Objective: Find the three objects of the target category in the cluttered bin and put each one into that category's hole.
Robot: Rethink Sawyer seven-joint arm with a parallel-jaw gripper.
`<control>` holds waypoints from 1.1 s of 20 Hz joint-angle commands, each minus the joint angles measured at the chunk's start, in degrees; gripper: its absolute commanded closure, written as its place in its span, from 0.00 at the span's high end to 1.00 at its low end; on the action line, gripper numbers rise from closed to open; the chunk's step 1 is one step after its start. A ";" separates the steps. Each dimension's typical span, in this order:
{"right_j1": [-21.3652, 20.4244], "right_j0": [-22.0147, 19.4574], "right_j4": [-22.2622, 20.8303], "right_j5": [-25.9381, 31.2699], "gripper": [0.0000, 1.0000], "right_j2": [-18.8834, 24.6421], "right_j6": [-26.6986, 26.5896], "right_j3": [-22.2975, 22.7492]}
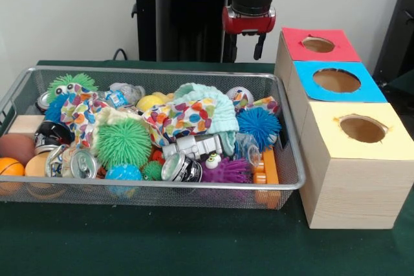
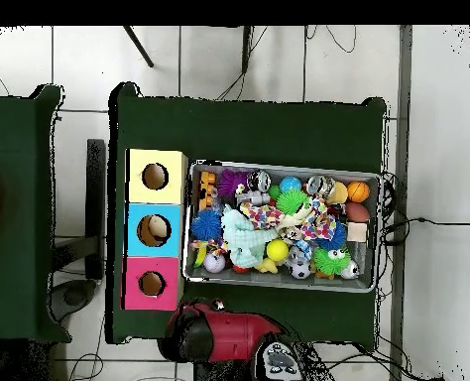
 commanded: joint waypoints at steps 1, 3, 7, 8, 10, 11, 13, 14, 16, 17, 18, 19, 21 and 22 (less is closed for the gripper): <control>4.90 -0.50 -0.43 -7.48 1.00 3.39 9.22 -7.22; 3.60 -0.16 0.12 -5.44 1.00 3.08 8.77 -7.63; 1.05 -0.02 1.51 -0.93 1.00 3.29 8.02 -8.63; 1.09 0.15 1.82 -0.32 1.00 3.18 8.00 -9.07; 1.15 0.24 2.57 1.17 1.00 3.22 7.94 -10.09; 1.07 0.47 2.92 1.86 1.00 2.89 8.01 -10.50; 0.85 0.66 3.25 3.22 1.00 2.72 7.88 -11.08; 0.83 0.62 3.36 3.64 1.00 2.80 7.85 -11.28; 0.71 0.85 3.57 3.92 1.00 2.64 7.96 -11.76; 0.75 1.30 3.81 4.22 1.00 2.13 8.15 -12.22; 0.76 1.40 3.95 4.57 1.00 2.03 8.17 -12.47; 0.74 1.70 4.25 5.23 1.00 1.72 8.24 -12.81; 0.80 2.12 4.36 6.07 1.00 1.28 7.98 -13.58; 0.90 2.21 4.40 6.27 1.00 1.20 7.95 -13.90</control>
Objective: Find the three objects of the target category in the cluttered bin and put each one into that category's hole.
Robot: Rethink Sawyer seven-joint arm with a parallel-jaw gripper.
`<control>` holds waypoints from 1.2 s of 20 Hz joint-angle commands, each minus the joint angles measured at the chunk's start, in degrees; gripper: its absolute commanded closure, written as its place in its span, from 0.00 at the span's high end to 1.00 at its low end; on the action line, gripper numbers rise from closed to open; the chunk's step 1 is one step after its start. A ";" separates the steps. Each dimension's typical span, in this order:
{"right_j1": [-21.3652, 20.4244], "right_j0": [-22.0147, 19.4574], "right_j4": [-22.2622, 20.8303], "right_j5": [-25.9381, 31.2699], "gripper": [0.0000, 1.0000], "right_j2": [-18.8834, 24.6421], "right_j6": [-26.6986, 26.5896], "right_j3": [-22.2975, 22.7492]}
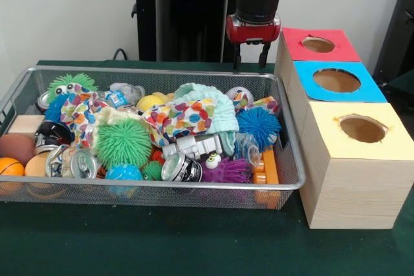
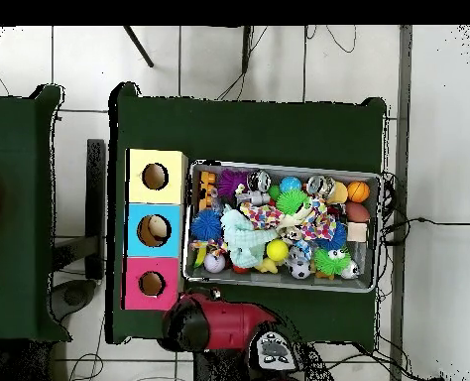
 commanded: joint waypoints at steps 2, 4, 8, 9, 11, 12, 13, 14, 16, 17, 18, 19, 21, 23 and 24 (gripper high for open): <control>0.47 0.88 3.81 6.96 1.00 1.07 7.97 -11.16; 1.54 0.80 4.03 7.15 1.00 1.10 8.02 -12.11; 3.69 0.35 3.54 5.99 1.00 1.47 7.85 -13.58; 4.23 0.40 3.41 5.59 1.00 1.29 7.95 -14.06; 4.93 0.01 3.08 5.37 1.00 1.53 7.78 -14.66; 5.16 -0.20 2.94 5.37 1.00 1.68 7.65 -14.91; 5.47 -0.55 2.63 5.36 1.00 1.82 7.29 -15.21; 5.67 -0.83 2.42 5.35 1.00 1.98 7.04 -15.39; 6.28 -1.28 2.01 5.32 1.00 2.07 6.46 -16.19; 6.61 -1.23 2.00 5.27 1.00 1.90 6.40 -16.66; 6.93 -1.18 1.98 5.22 1.00 1.73 6.34 -17.13; 7.32 -1.02 1.99 5.28 1.00 1.51 6.25 -17.88; 7.24 -0.71 2.14 5.93 1.00 1.21 6.22 -18.57; 6.53 -0.38 2.33 7.25 1.00 0.90 6.14 -18.96; 6.12 -0.26 2.31 7.56 1.00 0.77 6.17 -18.98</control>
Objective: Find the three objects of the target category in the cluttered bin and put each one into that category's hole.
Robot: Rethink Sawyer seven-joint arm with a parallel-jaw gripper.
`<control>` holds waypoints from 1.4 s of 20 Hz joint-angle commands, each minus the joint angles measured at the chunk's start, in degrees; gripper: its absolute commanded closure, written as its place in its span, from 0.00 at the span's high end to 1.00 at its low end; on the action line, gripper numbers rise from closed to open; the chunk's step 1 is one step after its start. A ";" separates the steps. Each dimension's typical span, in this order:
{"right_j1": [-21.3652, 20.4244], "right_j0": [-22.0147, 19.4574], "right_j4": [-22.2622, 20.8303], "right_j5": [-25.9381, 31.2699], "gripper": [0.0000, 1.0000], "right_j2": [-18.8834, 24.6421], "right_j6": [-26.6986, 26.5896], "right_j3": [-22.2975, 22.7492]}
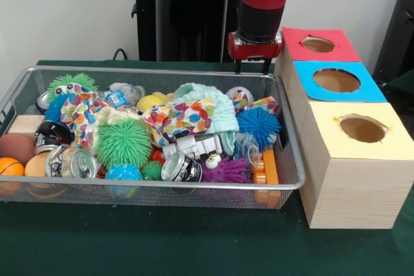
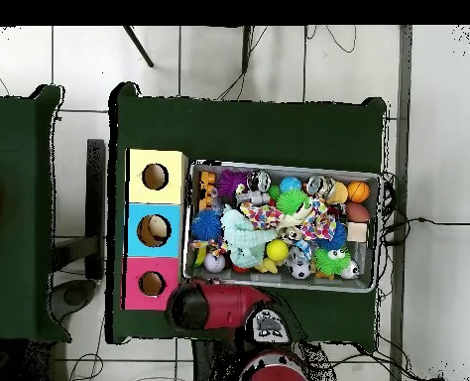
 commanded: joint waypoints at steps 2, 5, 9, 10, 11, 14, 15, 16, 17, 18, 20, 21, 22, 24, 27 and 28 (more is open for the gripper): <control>-0.44 -0.78 1.74 4.12 1.00 0.59 6.30 -12.55; -3.68 -1.32 1.78 6.38 1.00 1.20 6.48 -10.58; -9.84 -2.66 1.76 11.38 1.00 2.86 5.40 -7.19; -11.09 -2.96 1.84 12.31 1.00 3.24 5.25 -6.51; -13.05 -3.35 2.04 14.09 1.00 3.71 4.90 -5.60; -16.68 -3.31 2.39 17.14 1.00 3.86 5.10 -4.13; -17.92 -3.04 2.66 18.33 1.00 3.75 5.44 -3.75; -18.52 -2.87 2.69 18.95 1.00 3.65 5.63 -3.68; -19.49 -2.84 2.93 20.12 1.00 3.75 5.68 -3.46; -20.46 -2.81 3.18 21.29 1.00 3.85 5.74 -3.24; -22.62 -2.89 3.83 23.67 1.00 4.17 5.54 -2.73; -23.60 -2.88 4.22 24.80 1.00 4.23 5.53 -2.72; -24.06 -2.85 4.35 25.37 1.00 4.21 5.50 -2.82; -24.47 -2.77 4.79 26.10 1.00 4.11 5.86 -3.43; -24.12 -3.05 5.91 26.43 1.00 4.76 6.39 -4.83; -23.97 -3.01 5.95 26.69 1.00 4.75 6.38 -5.58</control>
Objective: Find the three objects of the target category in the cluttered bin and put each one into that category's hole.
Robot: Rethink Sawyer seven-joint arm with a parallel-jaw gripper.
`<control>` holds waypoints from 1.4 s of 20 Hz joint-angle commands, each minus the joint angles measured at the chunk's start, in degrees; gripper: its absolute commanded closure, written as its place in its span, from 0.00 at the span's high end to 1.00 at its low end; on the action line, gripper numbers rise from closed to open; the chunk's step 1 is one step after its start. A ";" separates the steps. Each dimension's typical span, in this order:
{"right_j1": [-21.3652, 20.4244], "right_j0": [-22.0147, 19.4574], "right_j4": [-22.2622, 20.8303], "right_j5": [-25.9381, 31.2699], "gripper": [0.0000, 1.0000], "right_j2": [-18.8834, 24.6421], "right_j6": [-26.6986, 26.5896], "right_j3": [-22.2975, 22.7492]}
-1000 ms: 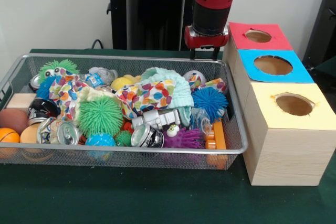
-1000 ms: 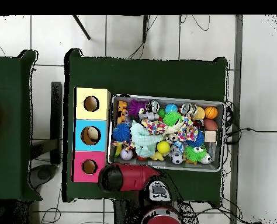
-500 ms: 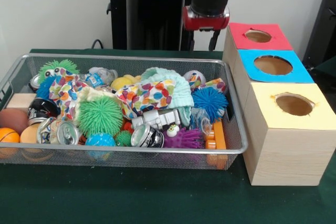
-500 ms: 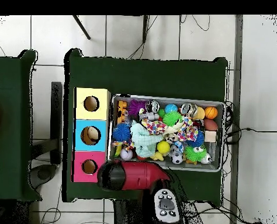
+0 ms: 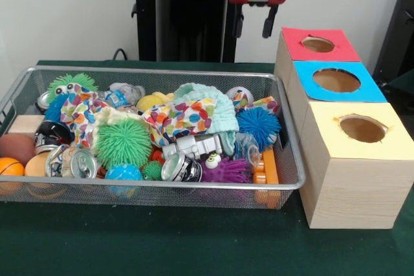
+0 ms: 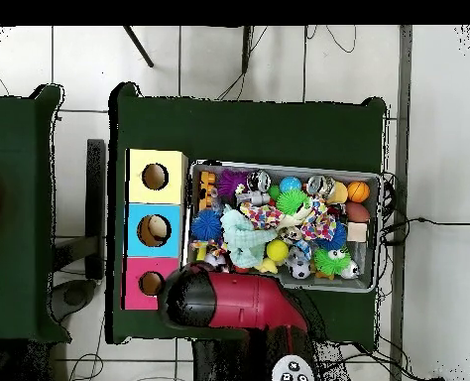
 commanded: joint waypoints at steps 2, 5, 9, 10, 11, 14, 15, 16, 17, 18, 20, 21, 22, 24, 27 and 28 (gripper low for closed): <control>-2.34 -0.91 3.20 8.81 1.00 4.21 6.06 -7.06; -0.87 -1.48 3.04 10.98 1.00 4.60 4.93 -10.18; 2.43 -1.17 1.86 10.02 1.00 3.93 5.32 -13.85; 3.10 -1.15 1.70 9.74 1.00 3.92 5.35 -14.48; 4.29 -1.09 1.41 9.45 1.00 3.90 5.36 -15.62; 6.64 -1.19 1.12 8.61 1.00 4.08 5.12 -17.53; 7.80 -1.32 0.98 8.11 1.00 4.24 4.88 -18.39; 8.44 -1.39 0.86 7.68 1.00 4.34 4.68 -18.85; 9.67 -1.56 0.74 7.09 1.00 4.45 4.51 -19.72; 10.46 -1.60 0.61 6.76 1.00 4.44 4.42 -20.38; 12.39 -1.75 0.25 6.23 1.00 4.44 4.08 -22.08; 13.37 -2.15 0.34 5.88 1.00 4.85 3.65 -22.70; 13.90 -2.30 0.35 5.84 1.00 5.03 3.41 -23.22; 15.32 -2.63 0.01 5.35 1.00 5.15 2.89 -24.18; 17.93 -2.93 -0.94 4.26 1.00 5.06 2.14 -25.53; 18.42 -3.09 -0.96 3.55 1.00 5.23 2.10 -25.54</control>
